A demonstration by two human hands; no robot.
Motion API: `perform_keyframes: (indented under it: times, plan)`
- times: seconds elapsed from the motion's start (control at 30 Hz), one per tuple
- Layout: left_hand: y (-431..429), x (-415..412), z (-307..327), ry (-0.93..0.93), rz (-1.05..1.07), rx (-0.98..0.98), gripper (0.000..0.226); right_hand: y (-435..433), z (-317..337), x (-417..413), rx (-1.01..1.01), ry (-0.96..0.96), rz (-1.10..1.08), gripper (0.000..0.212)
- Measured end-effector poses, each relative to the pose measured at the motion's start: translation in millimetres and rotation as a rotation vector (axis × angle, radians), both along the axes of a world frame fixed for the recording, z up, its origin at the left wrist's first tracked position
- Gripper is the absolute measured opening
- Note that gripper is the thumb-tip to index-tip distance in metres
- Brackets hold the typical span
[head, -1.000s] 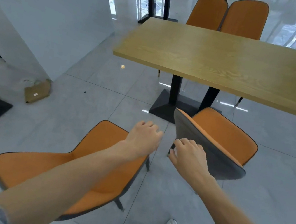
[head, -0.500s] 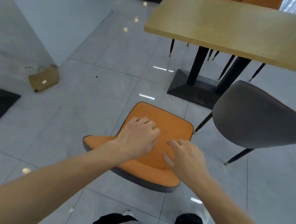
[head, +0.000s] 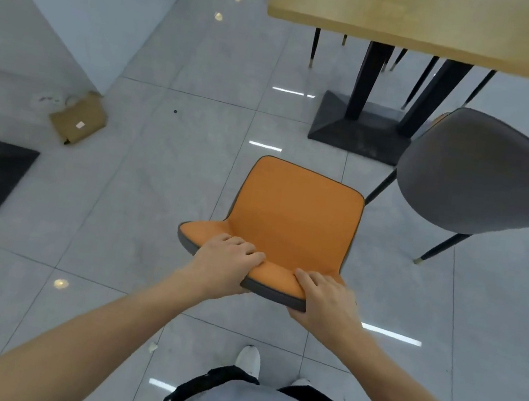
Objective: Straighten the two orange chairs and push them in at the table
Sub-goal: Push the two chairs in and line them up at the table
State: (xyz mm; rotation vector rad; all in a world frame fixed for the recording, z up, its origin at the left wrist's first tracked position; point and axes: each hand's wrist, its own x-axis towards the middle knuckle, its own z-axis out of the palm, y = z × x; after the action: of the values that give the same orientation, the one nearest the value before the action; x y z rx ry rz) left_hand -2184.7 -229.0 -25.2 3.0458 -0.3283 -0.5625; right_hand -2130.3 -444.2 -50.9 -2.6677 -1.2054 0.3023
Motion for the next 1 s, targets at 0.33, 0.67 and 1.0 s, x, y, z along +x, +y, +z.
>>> perform_keyframes:
  times: [0.33,0.67,1.0]
  plan:
    - [27,18,-15,-0.205,-0.091,-0.040,0.038,19,-14,12,0.099,-0.104,-0.067,0.041]
    - [86,104,-19,-0.261,-0.141,-0.020,0.028,78,-10,79,0.100,-0.178,-0.163,0.043]
    - [124,215,-25,-0.312,-0.188,-0.024,0.028,112,-16,177,0.143,-0.247,-0.222,0.041]
